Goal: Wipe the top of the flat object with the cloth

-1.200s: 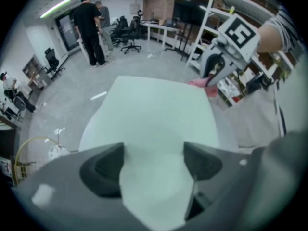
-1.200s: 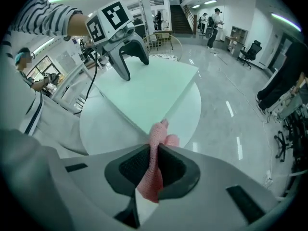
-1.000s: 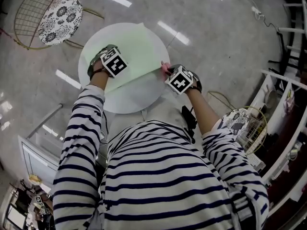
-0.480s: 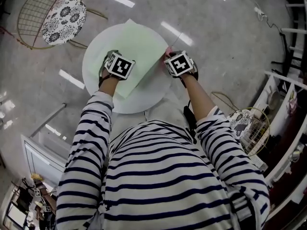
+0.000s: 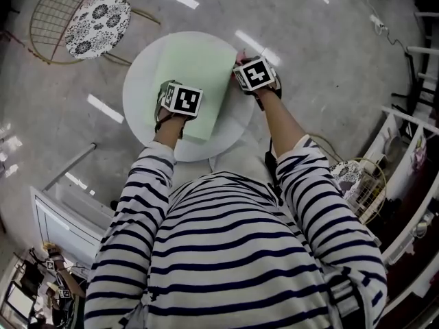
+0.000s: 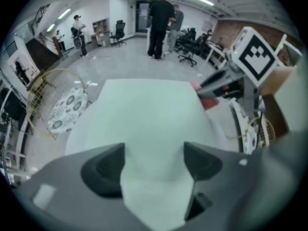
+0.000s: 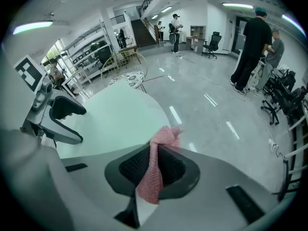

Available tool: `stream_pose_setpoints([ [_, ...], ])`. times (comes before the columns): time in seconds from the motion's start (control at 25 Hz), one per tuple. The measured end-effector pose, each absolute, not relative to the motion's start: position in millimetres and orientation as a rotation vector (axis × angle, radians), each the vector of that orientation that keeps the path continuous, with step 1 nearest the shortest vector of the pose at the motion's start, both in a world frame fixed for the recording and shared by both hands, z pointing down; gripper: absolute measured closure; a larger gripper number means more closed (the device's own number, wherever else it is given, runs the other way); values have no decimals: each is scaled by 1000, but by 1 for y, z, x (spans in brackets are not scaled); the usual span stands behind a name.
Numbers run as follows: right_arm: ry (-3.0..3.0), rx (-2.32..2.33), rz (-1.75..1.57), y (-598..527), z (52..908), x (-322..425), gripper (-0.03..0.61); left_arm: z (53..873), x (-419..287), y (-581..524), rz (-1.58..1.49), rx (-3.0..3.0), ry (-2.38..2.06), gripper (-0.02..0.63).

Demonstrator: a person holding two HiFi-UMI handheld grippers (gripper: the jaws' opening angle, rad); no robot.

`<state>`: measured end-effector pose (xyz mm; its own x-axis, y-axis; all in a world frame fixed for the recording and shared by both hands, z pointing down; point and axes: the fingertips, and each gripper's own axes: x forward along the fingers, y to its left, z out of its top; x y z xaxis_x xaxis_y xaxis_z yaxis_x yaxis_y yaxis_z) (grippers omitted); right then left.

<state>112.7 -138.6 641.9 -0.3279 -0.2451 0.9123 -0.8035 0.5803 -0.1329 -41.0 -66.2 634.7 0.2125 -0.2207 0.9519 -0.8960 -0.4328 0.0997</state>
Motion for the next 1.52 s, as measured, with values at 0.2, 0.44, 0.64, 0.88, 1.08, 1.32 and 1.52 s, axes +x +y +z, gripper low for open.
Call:
stream_pose_setpoints([
  [0.2, -1890, 809, 744, -120, 641, 104, 537, 641, -42, -68, 1285, 1735, -1029, 233],
  [0.44, -1930, 685, 738, -72, 642, 90, 537, 641, -42, -69, 1268, 1728, -1027, 233],
  [0.64, -1943, 606, 731, -41, 641, 79, 537, 642, -44, -70, 1259, 1726, -1033, 233],
  [0.88, -1958, 510, 708, -7, 634, 68, 536, 640, -43, -69, 1248, 1730, -1045, 233],
  [1.08, -1963, 405, 690, 26, 634, 57, 535, 640, -43, -69, 1251, 1720, -1038, 233],
  [1.32, -1955, 286, 659, 61, 629, 46, 535, 641, -44, -70, 1259, 1710, -1026, 233],
  [1.52, -1956, 247, 658, 76, 627, 38, 537, 643, -46, -71, 1257, 1706, -1024, 235],
])
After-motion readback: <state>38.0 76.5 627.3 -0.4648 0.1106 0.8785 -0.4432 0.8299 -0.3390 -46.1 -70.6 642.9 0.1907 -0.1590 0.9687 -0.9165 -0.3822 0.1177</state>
